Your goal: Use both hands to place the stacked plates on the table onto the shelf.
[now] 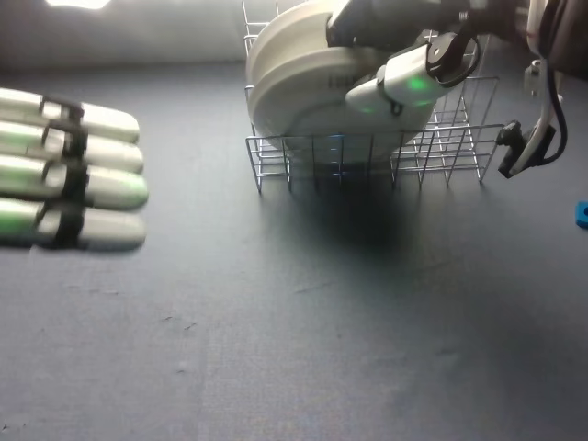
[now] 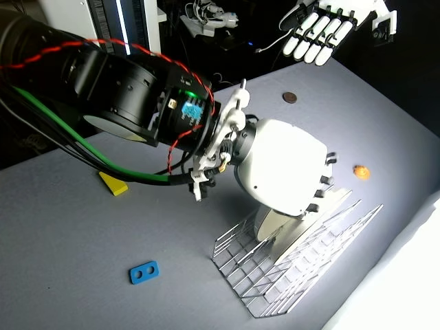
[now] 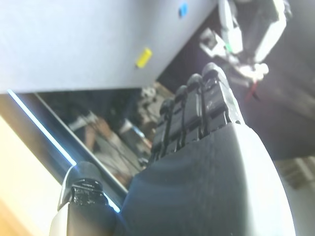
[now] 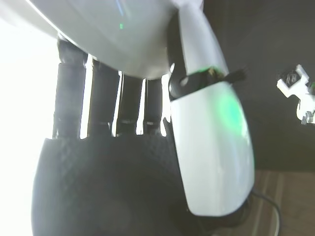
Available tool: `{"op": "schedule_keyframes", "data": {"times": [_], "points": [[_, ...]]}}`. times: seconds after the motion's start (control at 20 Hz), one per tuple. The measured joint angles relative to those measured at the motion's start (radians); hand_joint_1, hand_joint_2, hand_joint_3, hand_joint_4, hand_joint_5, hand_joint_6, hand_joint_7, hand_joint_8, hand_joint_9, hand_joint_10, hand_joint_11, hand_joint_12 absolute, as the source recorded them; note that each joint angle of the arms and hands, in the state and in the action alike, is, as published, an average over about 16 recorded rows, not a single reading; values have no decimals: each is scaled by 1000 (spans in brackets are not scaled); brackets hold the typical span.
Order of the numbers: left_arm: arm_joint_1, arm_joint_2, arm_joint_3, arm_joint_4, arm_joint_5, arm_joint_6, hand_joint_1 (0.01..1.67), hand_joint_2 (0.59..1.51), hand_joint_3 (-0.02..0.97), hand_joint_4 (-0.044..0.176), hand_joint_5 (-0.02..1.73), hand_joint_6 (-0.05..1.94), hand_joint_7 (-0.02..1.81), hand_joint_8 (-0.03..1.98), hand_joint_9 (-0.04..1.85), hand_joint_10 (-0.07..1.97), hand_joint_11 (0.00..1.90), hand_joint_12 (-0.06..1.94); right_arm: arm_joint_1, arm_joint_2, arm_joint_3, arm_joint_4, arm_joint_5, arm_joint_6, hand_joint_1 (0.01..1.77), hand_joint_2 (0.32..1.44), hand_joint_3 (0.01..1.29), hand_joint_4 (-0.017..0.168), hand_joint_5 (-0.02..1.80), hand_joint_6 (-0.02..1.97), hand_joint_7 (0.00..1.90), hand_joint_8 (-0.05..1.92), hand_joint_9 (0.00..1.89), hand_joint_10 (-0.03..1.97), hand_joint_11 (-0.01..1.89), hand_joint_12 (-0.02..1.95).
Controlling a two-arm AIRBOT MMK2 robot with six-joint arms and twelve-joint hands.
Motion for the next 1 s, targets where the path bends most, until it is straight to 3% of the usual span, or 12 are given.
{"op": "schedule_keyframes", "data": {"times": [0.25, 0.5, 1.0], "points": [[0, -7, -1, -11, -29, 3, 13, 1116, 20, 5, 62, 10, 23, 1, 22, 11, 19, 13, -22, -8, 13, 1, 5, 0, 1039, 1082, 12, -7, 856, 396, 1063, 237, 1196, 14, 874, 909], [5, -13, 1, -8, -40, 16, 13, 1121, 19, 5, 73, 10, 27, 1, 20, 11, 19, 12, -26, -10, 21, 1, -2, 1, 929, 1071, 12, -7, 783, 64, 937, 5, 1027, 13, 676, 958], [17, -17, 6, -4, -38, 49, 16, 1114, 20, 5, 69, 9, 28, 2, 15, 11, 20, 11, 16, 16, -6, 0, -29, 1, 801, 1025, 12, -7, 509, 28, 586, 6, 632, 20, 225, 1067]]}}
